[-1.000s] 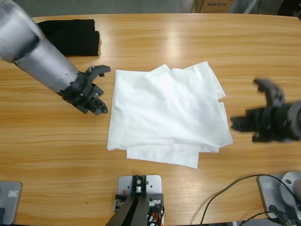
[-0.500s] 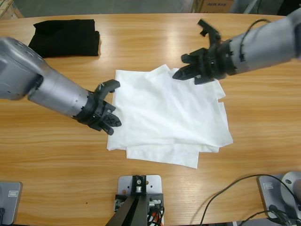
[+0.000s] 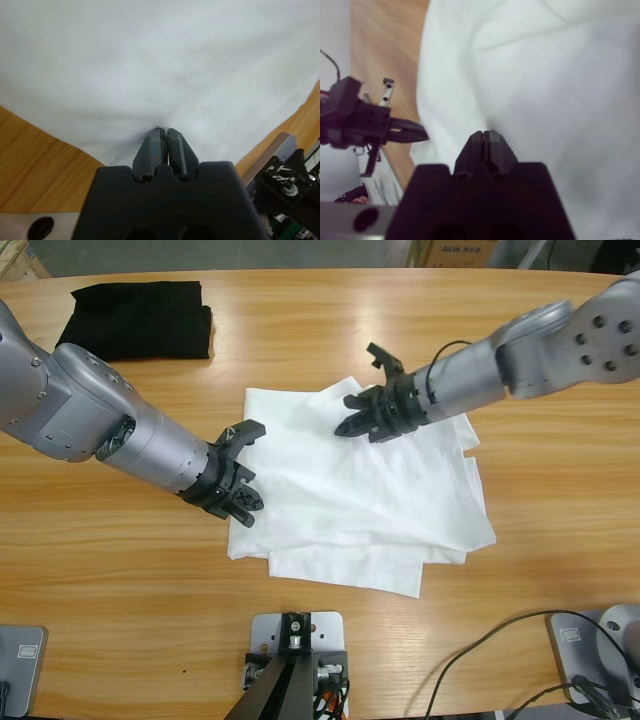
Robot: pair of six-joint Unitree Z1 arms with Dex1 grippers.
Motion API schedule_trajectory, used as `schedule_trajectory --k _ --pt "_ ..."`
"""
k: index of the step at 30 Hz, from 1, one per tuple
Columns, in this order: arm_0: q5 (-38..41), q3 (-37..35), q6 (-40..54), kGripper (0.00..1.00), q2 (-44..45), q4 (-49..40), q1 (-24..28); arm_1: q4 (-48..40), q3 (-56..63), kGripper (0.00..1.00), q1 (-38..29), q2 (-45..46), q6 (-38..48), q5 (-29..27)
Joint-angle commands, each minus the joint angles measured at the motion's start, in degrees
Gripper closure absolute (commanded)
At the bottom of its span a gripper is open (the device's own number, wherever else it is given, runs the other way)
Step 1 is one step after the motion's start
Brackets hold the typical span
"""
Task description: Fold clothes
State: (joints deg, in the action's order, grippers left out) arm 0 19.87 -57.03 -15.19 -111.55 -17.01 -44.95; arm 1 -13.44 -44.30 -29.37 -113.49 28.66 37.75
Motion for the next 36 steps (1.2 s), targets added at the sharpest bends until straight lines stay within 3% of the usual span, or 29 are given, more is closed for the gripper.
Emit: schedule_trajectory --k 1,12,20,25,29,30,31,32,33,34,36 --pt "-0.6 2.6 -0.8 1.000 -2.6 0.7 -0.5 -4.0 0.9 1.000 4.7 -6.1 -0.3 1.0" --pt "-0.5 3.6 -1.0 1.000 -2.4 0.8 -0.5 -3.9 1.2 1.000 15.2 -6.1 -2.6 -1.7" --pt "-0.5 5.3 -1.1 1.000 -1.1 0.8 -0.5 -2.6 3.0 1.000 27.9 -3.8 -7.1 -3.6" --pt "-0.5 4.9 -1.3 1.000 -0.1 0.8 -0.5 1.6 3.7 1.000 28.4 9.6 -7.8 -3.4" --pt "-0.4 2.6 -2.5 1.000 4.1 0.8 0.2 13.1 3.1 1.000 25.6 26.5 -9.7 -3.9" --pt "0.3 1.4 -2.8 1.000 5.8 0.8 0.7 16.7 2.6 0.897 24.3 30.1 -9.8 -3.8" --pt "1.2 -0.1 -3.3 0.990 7.4 0.8 1.2 21.2 2.0 0.301 22.9 32.8 -9.8 -3.7" --pt "1.7 -1.4 -3.6 0.793 9.0 0.6 1.7 25.0 1.5 0.024 21.4 34.7 -10.9 -3.7" --pt "1.5 -2.2 -4.3 0.592 10.7 0.2 2.4 27.9 1.5 0.000 20.0 36.0 -12.0 -3.8" --pt "1.2 -2.2 -5.2 0.483 12.2 0.1 3.4 30.6 1.6 0.000 18.9 36.9 -12.8 -4.1" --pt "0.5 -0.4 -6.8 0.413 14.7 0.1 5.4 34.8 1.6 0.000 16.3 38.7 -13.5 -6.4"
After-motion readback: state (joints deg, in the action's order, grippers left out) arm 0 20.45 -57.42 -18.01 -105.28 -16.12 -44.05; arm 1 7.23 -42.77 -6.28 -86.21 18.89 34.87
